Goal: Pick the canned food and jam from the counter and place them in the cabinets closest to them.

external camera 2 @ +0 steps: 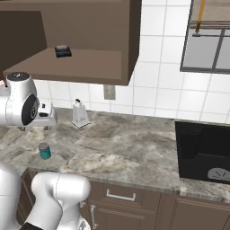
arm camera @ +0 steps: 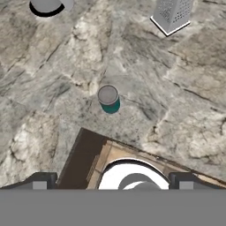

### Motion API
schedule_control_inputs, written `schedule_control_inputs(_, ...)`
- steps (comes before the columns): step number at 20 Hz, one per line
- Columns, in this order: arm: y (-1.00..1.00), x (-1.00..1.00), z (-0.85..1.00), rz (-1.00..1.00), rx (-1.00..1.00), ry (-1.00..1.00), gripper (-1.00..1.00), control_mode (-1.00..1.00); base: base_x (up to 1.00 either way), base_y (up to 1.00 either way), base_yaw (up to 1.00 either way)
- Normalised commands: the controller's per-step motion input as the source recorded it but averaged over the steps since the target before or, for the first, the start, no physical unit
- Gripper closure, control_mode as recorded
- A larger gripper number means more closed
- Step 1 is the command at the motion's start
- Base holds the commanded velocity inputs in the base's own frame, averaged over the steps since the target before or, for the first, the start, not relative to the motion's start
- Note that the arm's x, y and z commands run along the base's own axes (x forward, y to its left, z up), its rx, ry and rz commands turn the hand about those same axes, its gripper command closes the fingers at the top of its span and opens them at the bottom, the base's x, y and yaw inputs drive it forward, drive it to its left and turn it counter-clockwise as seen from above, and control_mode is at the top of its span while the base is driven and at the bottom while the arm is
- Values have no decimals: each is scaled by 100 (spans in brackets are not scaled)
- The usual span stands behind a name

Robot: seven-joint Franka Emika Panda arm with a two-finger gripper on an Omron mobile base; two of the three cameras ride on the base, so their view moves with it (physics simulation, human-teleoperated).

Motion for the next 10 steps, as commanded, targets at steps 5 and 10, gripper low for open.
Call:
schedule_control_inputs(5,0,-10,-23,7,-1,0,-100,-100,0,0,0)
schedule_control_inputs(10,0,-4,-25,7,0,0,-100,-100,0,0,0)
